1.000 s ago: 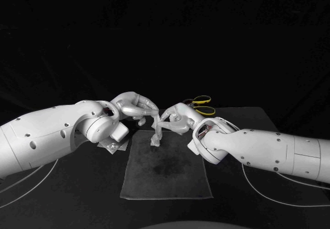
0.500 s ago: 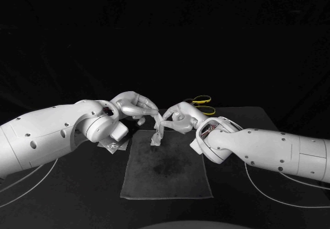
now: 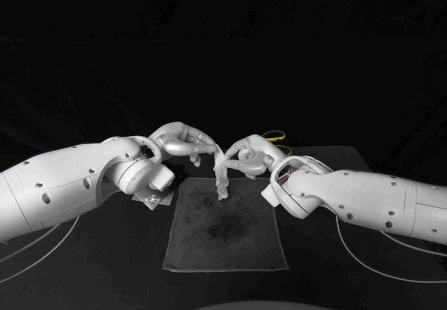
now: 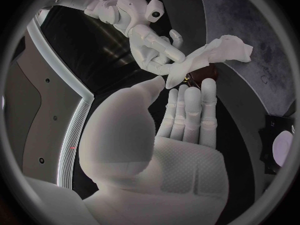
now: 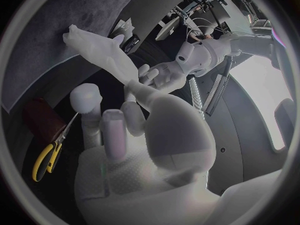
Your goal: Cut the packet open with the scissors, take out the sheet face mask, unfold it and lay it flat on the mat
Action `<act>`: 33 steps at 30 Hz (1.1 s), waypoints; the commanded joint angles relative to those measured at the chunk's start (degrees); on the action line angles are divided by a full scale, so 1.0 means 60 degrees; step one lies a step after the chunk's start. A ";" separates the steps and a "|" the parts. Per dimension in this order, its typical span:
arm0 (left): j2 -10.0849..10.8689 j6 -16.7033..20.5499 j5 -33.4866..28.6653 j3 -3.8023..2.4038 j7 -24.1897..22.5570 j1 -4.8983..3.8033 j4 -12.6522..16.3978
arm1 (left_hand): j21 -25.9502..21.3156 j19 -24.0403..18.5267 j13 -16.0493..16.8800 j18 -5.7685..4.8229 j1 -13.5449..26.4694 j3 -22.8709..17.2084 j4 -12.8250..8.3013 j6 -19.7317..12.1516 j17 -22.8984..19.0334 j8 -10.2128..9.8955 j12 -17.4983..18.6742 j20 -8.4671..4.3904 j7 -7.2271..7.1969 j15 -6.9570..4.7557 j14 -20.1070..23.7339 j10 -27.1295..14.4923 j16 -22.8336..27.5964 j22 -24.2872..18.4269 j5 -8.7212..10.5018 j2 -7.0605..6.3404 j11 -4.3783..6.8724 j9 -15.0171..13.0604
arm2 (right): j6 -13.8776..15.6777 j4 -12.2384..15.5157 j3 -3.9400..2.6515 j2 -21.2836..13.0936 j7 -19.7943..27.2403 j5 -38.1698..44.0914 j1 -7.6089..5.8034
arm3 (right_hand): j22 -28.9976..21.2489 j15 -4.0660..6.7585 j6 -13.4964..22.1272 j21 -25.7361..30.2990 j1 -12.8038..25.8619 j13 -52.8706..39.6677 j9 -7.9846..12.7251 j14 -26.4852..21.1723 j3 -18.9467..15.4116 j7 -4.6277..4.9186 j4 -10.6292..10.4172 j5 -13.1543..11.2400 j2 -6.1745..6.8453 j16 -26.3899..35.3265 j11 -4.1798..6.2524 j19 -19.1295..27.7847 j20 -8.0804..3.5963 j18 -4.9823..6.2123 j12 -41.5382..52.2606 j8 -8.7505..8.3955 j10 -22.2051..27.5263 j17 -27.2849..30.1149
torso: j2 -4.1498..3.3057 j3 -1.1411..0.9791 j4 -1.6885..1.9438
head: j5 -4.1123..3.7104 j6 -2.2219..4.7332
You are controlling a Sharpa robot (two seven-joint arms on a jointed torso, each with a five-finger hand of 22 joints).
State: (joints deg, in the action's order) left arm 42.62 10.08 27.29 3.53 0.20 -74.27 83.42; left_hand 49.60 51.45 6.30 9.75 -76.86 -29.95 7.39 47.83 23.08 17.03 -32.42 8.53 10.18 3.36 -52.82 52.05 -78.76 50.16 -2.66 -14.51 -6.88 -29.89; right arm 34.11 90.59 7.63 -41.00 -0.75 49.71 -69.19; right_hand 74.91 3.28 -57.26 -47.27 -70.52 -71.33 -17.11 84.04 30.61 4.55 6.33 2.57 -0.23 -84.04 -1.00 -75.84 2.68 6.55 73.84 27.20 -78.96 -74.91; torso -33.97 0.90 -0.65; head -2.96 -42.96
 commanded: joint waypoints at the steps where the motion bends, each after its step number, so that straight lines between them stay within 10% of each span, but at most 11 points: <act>1: 0.0009 0.0245 -0.0055 -0.0005 -0.0720 -0.0009 0.0028 | -0.0195 -0.0134 0.0004 0.0054 0.0033 0.0291 0.0084 -0.0115 -0.0111 -0.0178 0.0003 0.0073 0.0023 0.0073 0.0265 -0.0223 0.0183 -0.0118 -0.0016 -0.0141 -0.0063 0.0114 | -0.0154 -0.0011 -0.0034 -0.0040 0.0089 -0.0592 -0.0094 | 0.0465 0.0079 -0.0083 -0.0021 0.0032 -0.0006 -0.0227 0.0624 0.0051 -0.0049 -0.0001 0.0035 -0.0040 -0.0045 0.0195 -0.0053 -0.0011 0.0131 0.0031 0.0196 -0.0250 -0.0724 | -0.0005 0.0004 0.0005 | -0.0031 0.0016; 9: 0.0229 0.0720 -0.0623 0.0008 -0.1475 0.0020 0.0148 | -0.0573 -0.0052 0.0153 0.0121 -0.0342 0.1810 0.0433 -0.0035 -0.0278 -0.0528 -0.0409 0.0223 -0.0069 0.0144 0.0449 -0.0759 0.0354 -0.0414 -0.0015 0.0115 -0.0119 0.0383 | 0.0037 -0.0287 -0.0053 -0.0058 0.0055 -0.0982 -0.0324 | 0.0476 0.0083 -0.0086 -0.0045 0.0054 -0.0014 -0.0236 0.0629 0.0070 -0.0054 0.0000 0.0036 -0.0039 -0.0058 0.0200 -0.0063 -0.0015 0.0127 0.0034 0.0210 -0.0260 -0.0746 | -0.0002 0.0005 0.0009 | -0.0052 0.0083; 16: 0.0500 0.1411 -0.1099 0.0047 -0.1892 0.0176 0.0335 | -0.0578 0.0105 0.0204 0.0135 -0.0896 0.1778 0.0378 -0.0033 -0.0316 -0.0653 -0.0615 0.0188 -0.0054 0.0099 0.0284 -0.0784 0.0336 -0.0456 -0.0015 0.0447 -0.0090 0.0477 | 0.0235 -0.0370 -0.0062 -0.0082 0.0172 -0.1191 -0.0372 | 0.0481 0.0084 -0.0085 -0.0059 0.0058 -0.0009 -0.0238 0.0629 0.0077 -0.0054 0.0001 0.0036 -0.0041 -0.0058 0.0202 -0.0069 -0.0016 0.0125 0.0029 0.0213 -0.0258 -0.0746 | -0.0010 0.0003 0.0016 | -0.0036 0.0102; 23: 0.0604 0.1721 -0.1352 0.0080 -0.2060 0.0640 0.0482 | -0.0359 0.0552 0.0454 0.0148 -0.1184 0.1651 0.0407 0.0903 -0.0307 0.0145 -0.1325 -0.0017 -0.0232 -0.0155 -0.0363 -0.0265 0.0208 -0.0405 -0.0017 0.0590 0.0177 0.0199 | 0.0313 -0.0332 -0.0070 -0.0128 0.0254 -0.1247 -0.0384 | 0.0489 0.0087 -0.0081 -0.0077 0.0065 -0.0012 -0.0242 0.0631 0.0095 -0.0057 0.0005 0.0035 -0.0044 -0.0062 0.0204 -0.0076 -0.0019 0.0123 0.0028 0.0219 -0.0262 -0.0751 | -0.0015 0.0016 0.0015 | -0.0047 0.0122; 33: 0.0203 0.1808 -0.1252 0.0098 -0.2040 0.1173 0.0388 | -0.0210 0.0843 0.0009 0.0127 -0.1206 0.1249 0.0745 0.0994 -0.0190 -0.0038 -0.0534 -0.0228 -0.0310 -0.0320 -0.0939 0.0515 0.0321 -0.0364 -0.0018 0.0301 0.0316 0.0481 | 0.0389 -0.0142 -0.0073 -0.0160 0.0335 -0.1260 -0.0387 | 0.0489 0.0088 -0.0079 -0.0074 0.0069 -0.0011 -0.0244 0.0632 0.0103 -0.0058 0.0007 0.0035 -0.0044 -0.0065 0.0205 -0.0076 -0.0020 0.0123 0.0026 0.0222 -0.0262 -0.0756 | -0.0016 0.0006 -0.0008 | -0.0045 0.0099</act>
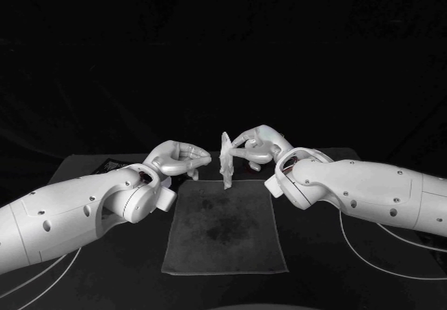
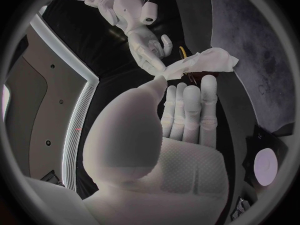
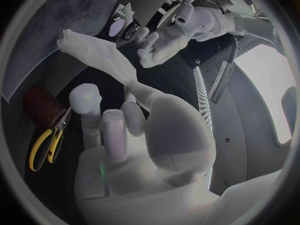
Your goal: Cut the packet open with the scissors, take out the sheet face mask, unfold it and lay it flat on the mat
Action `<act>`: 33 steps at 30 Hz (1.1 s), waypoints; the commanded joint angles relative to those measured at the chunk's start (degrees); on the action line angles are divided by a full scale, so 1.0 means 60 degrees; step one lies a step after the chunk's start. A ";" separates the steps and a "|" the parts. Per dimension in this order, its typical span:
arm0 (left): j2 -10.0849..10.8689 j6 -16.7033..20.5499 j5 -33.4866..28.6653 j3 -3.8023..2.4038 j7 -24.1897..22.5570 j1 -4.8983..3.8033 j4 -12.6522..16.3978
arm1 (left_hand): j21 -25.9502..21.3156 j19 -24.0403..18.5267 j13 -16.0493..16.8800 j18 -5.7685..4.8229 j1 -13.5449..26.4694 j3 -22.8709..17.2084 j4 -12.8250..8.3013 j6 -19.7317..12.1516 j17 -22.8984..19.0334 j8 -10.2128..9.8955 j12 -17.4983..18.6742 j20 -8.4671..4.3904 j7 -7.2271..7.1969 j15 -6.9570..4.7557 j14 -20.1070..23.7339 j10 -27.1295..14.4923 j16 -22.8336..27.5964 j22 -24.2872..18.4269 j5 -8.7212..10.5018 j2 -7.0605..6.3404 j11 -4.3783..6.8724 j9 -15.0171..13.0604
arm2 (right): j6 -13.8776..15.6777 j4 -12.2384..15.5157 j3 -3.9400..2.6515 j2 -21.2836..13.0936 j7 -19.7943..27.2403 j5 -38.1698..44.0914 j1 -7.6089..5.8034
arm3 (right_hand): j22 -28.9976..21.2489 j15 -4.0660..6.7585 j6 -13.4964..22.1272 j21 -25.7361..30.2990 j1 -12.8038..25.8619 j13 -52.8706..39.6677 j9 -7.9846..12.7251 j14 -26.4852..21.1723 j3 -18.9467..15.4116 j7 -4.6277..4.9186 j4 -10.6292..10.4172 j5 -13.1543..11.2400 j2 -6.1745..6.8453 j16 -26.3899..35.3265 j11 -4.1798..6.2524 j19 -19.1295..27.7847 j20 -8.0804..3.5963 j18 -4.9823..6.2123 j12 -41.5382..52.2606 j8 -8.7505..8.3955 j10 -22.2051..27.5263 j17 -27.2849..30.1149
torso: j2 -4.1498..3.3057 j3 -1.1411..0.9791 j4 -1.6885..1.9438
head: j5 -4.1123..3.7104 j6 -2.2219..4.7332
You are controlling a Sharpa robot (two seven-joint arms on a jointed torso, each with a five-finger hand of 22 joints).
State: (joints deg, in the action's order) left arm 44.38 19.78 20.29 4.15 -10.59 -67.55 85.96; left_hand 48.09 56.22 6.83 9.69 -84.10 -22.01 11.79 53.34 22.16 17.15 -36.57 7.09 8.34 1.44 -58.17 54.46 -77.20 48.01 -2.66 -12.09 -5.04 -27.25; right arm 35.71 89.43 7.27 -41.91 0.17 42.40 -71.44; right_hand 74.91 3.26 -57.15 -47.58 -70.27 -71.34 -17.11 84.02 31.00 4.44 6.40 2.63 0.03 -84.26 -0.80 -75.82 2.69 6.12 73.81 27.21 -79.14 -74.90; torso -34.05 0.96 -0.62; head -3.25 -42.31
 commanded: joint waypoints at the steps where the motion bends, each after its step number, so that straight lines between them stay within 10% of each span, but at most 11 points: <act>1: -0.0144 0.0193 -0.0080 -0.0004 -0.0254 0.0094 -0.0058 | 0.0038 0.0050 -0.0117 0.0134 -0.0007 -0.0088 0.0017 0.0083 -0.0044 -0.0082 0.0238 0.0012 0.0006 0.0002 -0.0051 0.0147 0.0080 -0.0009 -0.0016 -0.0141 0.0004 0.0062 | 0.0120 0.0073 -0.0013 -0.0010 0.0186 -0.0042 -0.0012 | 0.0489 0.0091 -0.0096 -0.0022 0.0027 -0.0011 -0.0244 0.0634 0.0038 -0.0039 -0.0004 0.0025 -0.0087 -0.0027 0.0170 -0.0079 -0.0020 0.0194 0.0031 0.0221 -0.0231 -0.0757 | -0.0002 -0.0008 -0.0014 | 0.0001 -0.0013; 33: -0.0662 0.0133 0.0012 -0.0004 -0.0458 0.0222 -0.0270 | -0.0046 -0.0007 -0.0516 0.0122 0.0030 -0.0067 0.0119 -0.0007 -0.0084 -0.0444 0.1337 0.0099 0.0088 0.0118 0.0045 0.0181 0.0291 -0.0054 -0.0015 -0.0422 -0.0136 0.0357 | -0.0045 0.0262 -0.0012 0.0041 0.0118 -0.0040 -0.0010 | 0.0490 0.0092 -0.0092 -0.0021 0.0030 -0.0001 -0.0246 0.0634 0.0047 -0.0040 0.0000 0.0025 -0.0086 -0.0028 0.0171 -0.0079 -0.0022 0.0195 0.0021 0.0223 -0.0227 -0.0758 | 0.0004 -0.0004 -0.0002 | -0.0024 -0.0039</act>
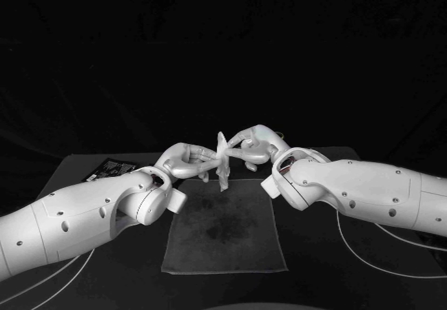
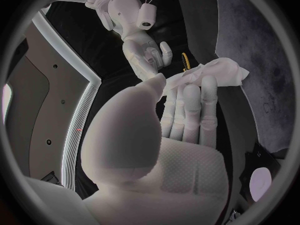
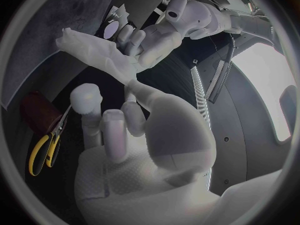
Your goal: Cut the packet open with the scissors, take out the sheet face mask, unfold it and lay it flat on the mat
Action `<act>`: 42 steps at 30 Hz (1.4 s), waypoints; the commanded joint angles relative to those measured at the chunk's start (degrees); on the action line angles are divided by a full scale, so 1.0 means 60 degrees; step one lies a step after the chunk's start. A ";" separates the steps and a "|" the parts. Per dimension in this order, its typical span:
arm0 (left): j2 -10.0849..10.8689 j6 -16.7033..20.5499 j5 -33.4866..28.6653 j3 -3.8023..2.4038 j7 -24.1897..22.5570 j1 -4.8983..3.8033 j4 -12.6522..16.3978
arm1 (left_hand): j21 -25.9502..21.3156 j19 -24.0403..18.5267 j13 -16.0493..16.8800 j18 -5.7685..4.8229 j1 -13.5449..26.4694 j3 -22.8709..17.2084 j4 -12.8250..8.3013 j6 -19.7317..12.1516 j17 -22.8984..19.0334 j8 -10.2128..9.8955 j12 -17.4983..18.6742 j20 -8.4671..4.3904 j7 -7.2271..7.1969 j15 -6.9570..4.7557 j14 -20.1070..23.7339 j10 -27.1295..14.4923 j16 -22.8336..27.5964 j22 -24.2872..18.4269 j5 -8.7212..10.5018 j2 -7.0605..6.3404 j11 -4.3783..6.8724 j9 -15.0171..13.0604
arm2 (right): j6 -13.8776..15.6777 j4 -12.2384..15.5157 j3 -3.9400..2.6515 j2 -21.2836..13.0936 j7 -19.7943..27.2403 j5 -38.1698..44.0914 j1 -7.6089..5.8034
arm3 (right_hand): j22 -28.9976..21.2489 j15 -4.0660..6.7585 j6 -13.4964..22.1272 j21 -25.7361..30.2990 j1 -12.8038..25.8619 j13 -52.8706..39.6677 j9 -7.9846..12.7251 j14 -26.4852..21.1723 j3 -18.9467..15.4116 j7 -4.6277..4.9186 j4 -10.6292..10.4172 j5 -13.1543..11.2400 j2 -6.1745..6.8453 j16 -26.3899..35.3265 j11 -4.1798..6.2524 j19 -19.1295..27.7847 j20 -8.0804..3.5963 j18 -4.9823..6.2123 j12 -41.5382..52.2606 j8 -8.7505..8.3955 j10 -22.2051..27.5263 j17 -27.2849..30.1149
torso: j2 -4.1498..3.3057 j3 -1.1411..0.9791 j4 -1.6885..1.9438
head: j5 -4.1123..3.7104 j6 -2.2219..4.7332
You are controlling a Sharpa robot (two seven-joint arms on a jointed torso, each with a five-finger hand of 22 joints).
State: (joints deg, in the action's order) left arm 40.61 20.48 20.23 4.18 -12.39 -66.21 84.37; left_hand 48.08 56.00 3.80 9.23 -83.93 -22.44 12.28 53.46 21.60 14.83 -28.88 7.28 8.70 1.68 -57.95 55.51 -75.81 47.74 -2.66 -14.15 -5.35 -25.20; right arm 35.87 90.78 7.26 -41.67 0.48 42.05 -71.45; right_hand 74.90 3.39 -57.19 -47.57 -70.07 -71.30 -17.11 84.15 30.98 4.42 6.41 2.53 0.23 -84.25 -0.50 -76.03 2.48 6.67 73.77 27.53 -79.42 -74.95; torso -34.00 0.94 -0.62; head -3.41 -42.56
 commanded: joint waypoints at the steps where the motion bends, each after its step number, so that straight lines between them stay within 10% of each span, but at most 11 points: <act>1: -0.0040 0.0025 0.0020 -0.0009 -0.0157 -0.0002 -0.0012 | -0.0044 0.0028 -0.0012 0.0198 0.0003 0.0006 0.0040 -0.0026 0.0010 -0.0059 0.0060 0.0068 0.0030 0.0079 0.0008 0.0009 0.0061 -0.0009 -0.0015 -0.0075 -0.0086 0.0017 | -0.0078 0.0046 -0.0010 0.0001 0.0064 0.0018 -0.0009 | 0.0491 0.0071 -0.0087 -0.0022 -0.0003 -0.0008 -0.0246 0.0614 0.0050 -0.0037 -0.0002 0.0041 -0.0119 -0.0031 0.0121 -0.0045 0.0012 0.0105 0.0028 0.0170 -0.0180 -0.0750 | -0.0004 -0.0001 -0.0001 | 0.0003 0.0004; 10: -0.0090 0.0102 -0.0062 -0.0010 -0.0234 -0.0003 -0.0039 | -0.0007 0.0084 0.0044 0.0223 -0.0160 -0.0204 0.0063 0.0373 0.0054 0.0082 0.0058 0.0045 -0.0097 -0.0001 -0.0078 0.0470 0.0032 0.0005 -0.0018 0.0381 0.0035 0.0024 | -0.0168 0.0041 -0.0008 0.0018 0.0013 0.0024 -0.0008 | 0.0489 0.0075 -0.0075 0.0004 0.0015 -0.0015 -0.0255 0.0612 0.0084 -0.0039 0.0014 0.0040 -0.0108 -0.0027 0.0123 -0.0039 0.0007 0.0109 0.0025 0.0182 -0.0185 -0.0741 | 0.0003 -0.0002 -0.0002 | 0.0007 0.0000; 19: -0.0094 0.0278 -0.0132 -0.0011 -0.0326 -0.0006 -0.0088 | 0.1047 0.0898 0.0128 0.0061 -0.0627 -0.0876 -0.0401 0.1122 0.2319 0.0560 0.0015 -0.0269 -0.0358 -0.0358 -0.1504 0.1396 -0.0666 0.0901 -0.0019 0.1142 0.0416 -0.0185 | -0.0269 0.0027 -0.0006 0.0009 -0.0034 0.0025 -0.0008 | 0.0489 0.0075 -0.0075 0.0004 0.0015 -0.0015 -0.0255 0.0612 0.0084 -0.0039 0.0014 0.0040 -0.0108 -0.0027 0.0123 -0.0039 0.0007 0.0109 0.0025 0.0182 -0.0185 -0.0741 | -0.0001 -0.0006 -0.0003 | 0.0004 0.0003; 42: 0.0383 0.0289 0.0044 -0.0054 -0.0075 -0.0211 -0.0068 | 0.1848 0.1215 0.0270 -0.0065 -0.0179 -0.1875 -0.0792 0.1122 0.3574 0.0817 0.0230 -0.0404 -0.0424 -0.0457 -0.2194 0.1809 -0.1001 0.1632 -0.0021 0.0889 0.0503 -0.0486 | -0.0902 -0.0073 -0.0004 -0.0408 -0.0298 0.0361 -0.0019 | 0.0482 0.0075 -0.0062 0.0047 0.0047 0.0014 -0.0265 0.0602 0.0103 -0.0037 0.0024 0.0041 -0.0082 -0.0006 0.0122 -0.0025 0.0005 0.0116 -0.0010 0.0195 -0.0169 -0.0699 | 0.0003 -0.0007 -0.0001 | 0.0012 -0.0023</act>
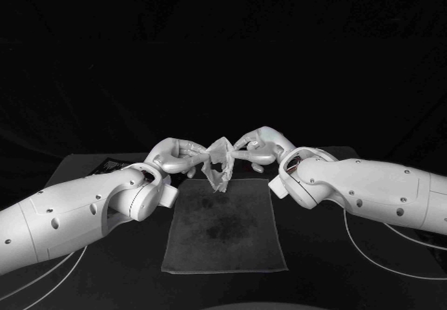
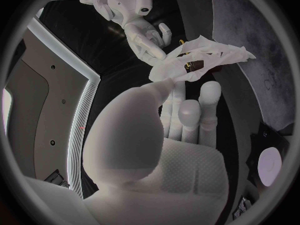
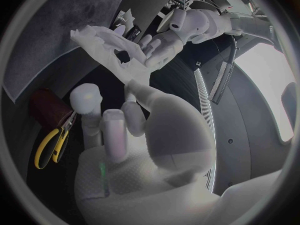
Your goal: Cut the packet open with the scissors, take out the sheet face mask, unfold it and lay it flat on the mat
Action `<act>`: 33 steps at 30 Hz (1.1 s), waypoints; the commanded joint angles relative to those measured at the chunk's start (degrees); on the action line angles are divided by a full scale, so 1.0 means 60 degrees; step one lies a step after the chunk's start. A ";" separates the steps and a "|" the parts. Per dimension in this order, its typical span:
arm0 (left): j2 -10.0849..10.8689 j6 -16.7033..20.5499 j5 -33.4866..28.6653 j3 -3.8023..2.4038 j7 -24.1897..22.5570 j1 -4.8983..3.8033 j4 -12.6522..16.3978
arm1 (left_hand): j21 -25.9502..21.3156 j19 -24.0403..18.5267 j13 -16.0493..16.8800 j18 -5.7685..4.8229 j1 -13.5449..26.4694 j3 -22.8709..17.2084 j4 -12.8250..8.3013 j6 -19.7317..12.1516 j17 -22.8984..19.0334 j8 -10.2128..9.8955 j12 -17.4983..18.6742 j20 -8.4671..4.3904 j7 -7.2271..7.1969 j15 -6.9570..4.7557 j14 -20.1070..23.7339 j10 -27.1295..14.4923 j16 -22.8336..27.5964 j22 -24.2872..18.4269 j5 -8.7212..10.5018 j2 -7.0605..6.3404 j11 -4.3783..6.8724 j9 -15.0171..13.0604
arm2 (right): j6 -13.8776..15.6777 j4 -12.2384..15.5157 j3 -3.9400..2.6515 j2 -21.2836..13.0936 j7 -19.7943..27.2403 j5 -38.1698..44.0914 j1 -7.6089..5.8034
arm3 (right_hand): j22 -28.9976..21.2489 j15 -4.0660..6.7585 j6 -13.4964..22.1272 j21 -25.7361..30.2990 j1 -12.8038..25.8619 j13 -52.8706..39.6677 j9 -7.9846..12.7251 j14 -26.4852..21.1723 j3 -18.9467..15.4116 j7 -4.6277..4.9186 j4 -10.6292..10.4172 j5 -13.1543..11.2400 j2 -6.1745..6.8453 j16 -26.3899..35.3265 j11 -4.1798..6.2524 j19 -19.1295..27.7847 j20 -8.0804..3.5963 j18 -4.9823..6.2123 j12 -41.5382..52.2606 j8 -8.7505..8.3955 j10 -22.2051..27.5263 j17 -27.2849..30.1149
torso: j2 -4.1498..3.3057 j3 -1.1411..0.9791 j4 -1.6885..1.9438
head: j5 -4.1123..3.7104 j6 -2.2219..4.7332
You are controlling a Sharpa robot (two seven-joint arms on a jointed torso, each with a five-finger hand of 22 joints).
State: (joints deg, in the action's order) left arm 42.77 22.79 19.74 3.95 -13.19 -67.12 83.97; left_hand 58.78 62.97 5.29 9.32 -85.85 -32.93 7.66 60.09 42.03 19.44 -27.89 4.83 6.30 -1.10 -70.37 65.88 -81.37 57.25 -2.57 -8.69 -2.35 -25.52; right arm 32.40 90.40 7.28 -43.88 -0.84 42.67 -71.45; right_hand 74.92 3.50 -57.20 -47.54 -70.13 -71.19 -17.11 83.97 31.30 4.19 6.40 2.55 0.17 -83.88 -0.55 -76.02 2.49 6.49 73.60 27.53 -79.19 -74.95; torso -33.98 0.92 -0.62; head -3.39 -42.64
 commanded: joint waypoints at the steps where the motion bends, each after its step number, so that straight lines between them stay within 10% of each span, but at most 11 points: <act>1: 0.0042 -0.0143 0.0178 -0.0017 0.0118 -0.0091 -0.0013 | 0.0093 0.0053 0.0038 -0.0081 0.0178 -0.0190 -0.0055 0.0021 0.0317 0.0059 0.0072 0.0004 -0.0024 0.0005 -0.0202 0.0090 -0.0125 0.0073 -0.0035 -0.0049 0.0003 -0.0444 | -0.0359 -0.0019 -0.0009 -0.0065 -0.0078 0.0283 -0.0025 | 0.0478 0.0056 -0.0059 0.0043 0.0058 -0.0003 -0.0265 0.0632 0.0049 0.0001 0.0025 0.0038 -0.0071 -0.0067 0.0130 -0.0027 0.0004 0.0144 0.0018 0.0195 -0.0207 -0.0699 | -0.0001 -0.0005 -0.0002 | 0.0010 -0.0009; 33: 0.0087 -0.2694 0.2781 -0.0018 0.1522 -0.1582 -0.0525 | 0.0197 0.0011 0.0127 -0.0086 0.0437 -0.0469 -0.0205 -0.0001 0.1036 0.0110 0.0088 0.0010 -0.0019 0.0009 -0.0537 0.0127 -0.0393 0.0173 -0.0034 -0.0141 0.0003 -0.0522 | -0.2924 -0.0660 -0.0009 -0.0218 0.0066 0.2056 -0.0843 | 0.0441 0.0022 0.0135 0.0279 0.0120 0.0303 -0.0307 0.0568 0.0211 0.0054 0.0120 0.0037 -0.0018 0.0057 0.0086 0.0090 0.0018 0.0170 -0.0343 0.0222 0.0017 -0.0500 | -0.0005 0.0000 -0.0007 | 0.0037 0.0029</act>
State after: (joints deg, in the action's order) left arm 43.28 10.97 32.66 3.92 -4.98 -76.27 81.03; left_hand 59.64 62.97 5.99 8.81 -83.72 -35.52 6.48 59.99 48.25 19.84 -27.62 4.83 6.21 -1.02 -73.11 66.27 -83.35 58.24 -2.58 -9.60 -2.37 -25.58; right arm 18.81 86.58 7.28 -45.16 -1.04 49.56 -76.27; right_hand 74.92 3.38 -56.62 -45.70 -69.41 -69.31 -17.11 83.90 32.28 4.33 7.02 2.66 0.39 -83.81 -0.35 -75.81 2.69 6.97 71.73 28.20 -79.00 -74.96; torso -33.98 0.90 -0.64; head -3.13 -42.41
